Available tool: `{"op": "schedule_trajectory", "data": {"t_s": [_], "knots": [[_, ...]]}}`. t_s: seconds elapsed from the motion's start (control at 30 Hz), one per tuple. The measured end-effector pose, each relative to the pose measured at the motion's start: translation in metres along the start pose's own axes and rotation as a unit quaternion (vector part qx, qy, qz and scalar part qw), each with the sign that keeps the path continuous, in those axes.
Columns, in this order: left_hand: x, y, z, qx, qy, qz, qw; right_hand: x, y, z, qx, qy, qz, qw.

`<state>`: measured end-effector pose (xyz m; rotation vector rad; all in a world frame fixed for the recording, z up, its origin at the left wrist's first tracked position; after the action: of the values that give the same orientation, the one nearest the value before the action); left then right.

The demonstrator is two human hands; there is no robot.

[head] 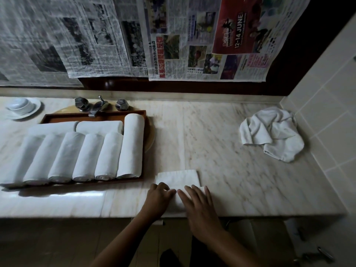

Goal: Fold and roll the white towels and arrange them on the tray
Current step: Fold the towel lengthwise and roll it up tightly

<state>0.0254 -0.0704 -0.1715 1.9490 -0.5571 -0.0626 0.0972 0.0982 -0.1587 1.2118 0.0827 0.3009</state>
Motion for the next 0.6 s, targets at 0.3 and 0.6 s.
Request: {"op": "schedule_trajectory", "data": {"t_s": [0.3,0.6], "knots": [[0.013,-0.004,0.019,0.205,0.221,-0.04,0.953,-0.026,0.011,-0.012,0.017,0.011,0.038,0.999],[-0.013,0.017,0.038,0.177,0.291,-0.022,0.94,-0.027,0.018,-0.011,0.001,0.012,0.07,0.997]]}}
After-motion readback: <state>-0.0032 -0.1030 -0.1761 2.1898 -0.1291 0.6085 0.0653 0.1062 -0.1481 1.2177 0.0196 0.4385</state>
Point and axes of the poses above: each hand's wrist, its own x-axis away from the middle knuckle, its own y-axis out of the back of the hand, z = x × y, the point moved 3 cm from there along -x, towards the middle knuckle, and after that the axes turned 10 degrees about -x, right-handed, at the moved point
